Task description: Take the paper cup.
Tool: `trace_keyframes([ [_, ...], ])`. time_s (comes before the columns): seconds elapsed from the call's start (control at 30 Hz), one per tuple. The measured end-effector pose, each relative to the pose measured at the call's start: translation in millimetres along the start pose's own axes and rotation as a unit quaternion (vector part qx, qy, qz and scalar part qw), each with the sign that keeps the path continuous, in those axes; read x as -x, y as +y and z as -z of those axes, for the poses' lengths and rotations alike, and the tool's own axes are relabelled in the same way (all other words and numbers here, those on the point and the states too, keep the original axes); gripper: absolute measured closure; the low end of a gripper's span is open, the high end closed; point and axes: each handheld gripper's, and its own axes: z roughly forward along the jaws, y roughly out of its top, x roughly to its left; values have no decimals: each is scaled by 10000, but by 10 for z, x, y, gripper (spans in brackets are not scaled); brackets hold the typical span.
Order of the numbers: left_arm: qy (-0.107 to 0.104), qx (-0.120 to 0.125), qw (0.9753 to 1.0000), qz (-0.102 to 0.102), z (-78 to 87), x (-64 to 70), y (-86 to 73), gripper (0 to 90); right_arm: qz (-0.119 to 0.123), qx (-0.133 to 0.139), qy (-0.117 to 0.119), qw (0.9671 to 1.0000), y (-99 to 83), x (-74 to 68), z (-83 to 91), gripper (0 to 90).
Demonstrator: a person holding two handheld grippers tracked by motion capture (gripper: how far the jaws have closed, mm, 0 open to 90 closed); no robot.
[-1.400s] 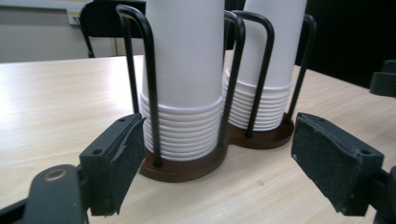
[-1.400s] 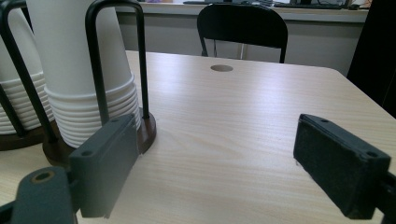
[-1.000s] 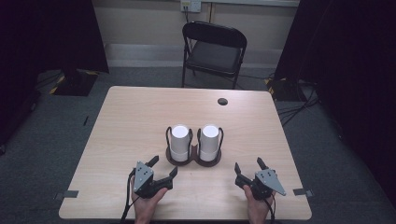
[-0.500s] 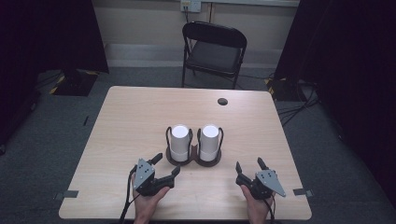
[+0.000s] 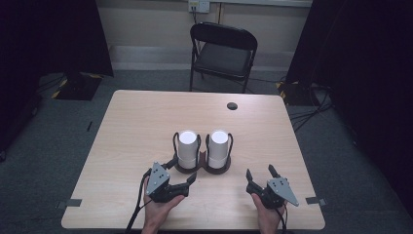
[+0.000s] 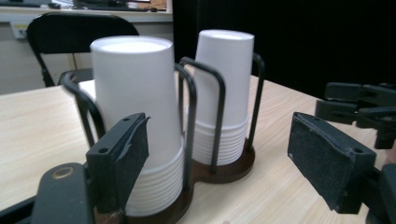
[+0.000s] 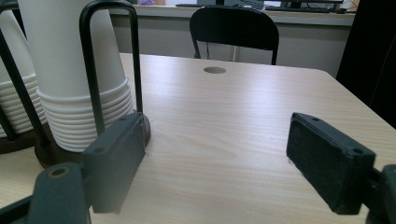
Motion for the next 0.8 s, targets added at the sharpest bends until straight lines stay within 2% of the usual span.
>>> trace_keyframes([
  [0.07, -64, 13, 9999, -86, -28, 21, 63, 208, 3, 11, -2, 10000, -1, 0, 2, 191],
  [0.17, -170, -20, 9998, -67, -61, 42, 104, 208, -2, 10, 17, 10000, -1, 2, 0, 192],
  [0.27, -286, -44, 9994, -172, -122, 88, 143, 236, -5, 13, 11, 10000, -1, 4, 2, 193],
  [0.47, -334, -53, 9989, -323, -219, 133, 198, 228, -9, 15, 19, 10000, -1, 6, 3, 194],
  [0.6, -402, 19, 9987, -311, -277, 132, 258, 217, -8, 40, 22, 10000, -3, 7, 5, 195],
  [0.8, -451, -3, 9985, -303, -387, 114, 343, 177, -23, 27, 57, 10000, -2, 9, 6, 207],
])
